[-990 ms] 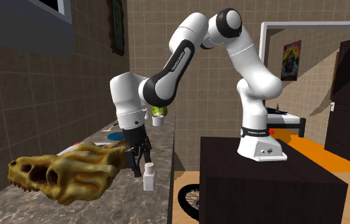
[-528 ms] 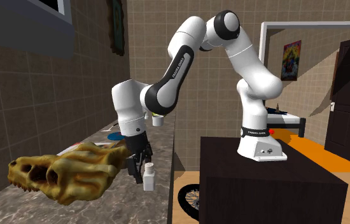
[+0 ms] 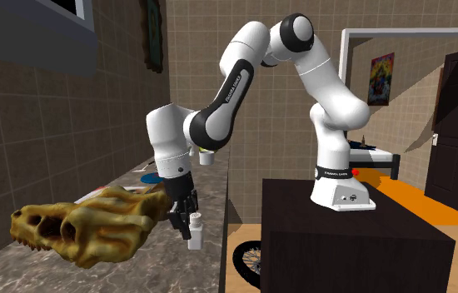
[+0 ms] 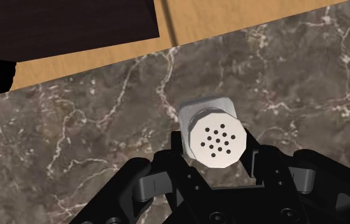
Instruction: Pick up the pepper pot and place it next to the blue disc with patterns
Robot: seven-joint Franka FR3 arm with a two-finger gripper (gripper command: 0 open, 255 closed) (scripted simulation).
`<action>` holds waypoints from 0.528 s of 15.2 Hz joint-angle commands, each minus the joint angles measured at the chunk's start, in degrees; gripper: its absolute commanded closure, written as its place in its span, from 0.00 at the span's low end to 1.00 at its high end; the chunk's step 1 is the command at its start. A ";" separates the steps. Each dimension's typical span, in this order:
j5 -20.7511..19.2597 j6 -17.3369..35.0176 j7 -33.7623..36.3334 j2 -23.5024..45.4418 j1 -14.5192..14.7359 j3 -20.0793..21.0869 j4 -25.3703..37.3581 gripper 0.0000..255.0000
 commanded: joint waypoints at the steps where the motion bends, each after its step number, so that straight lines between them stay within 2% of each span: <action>1: 0.00 0.00 0.00 0.00 0.00 0.00 -0.01 1.00; 8: 0.34 -1.07 -0.13 -1.24 -0.21 0.27 -0.15 1.00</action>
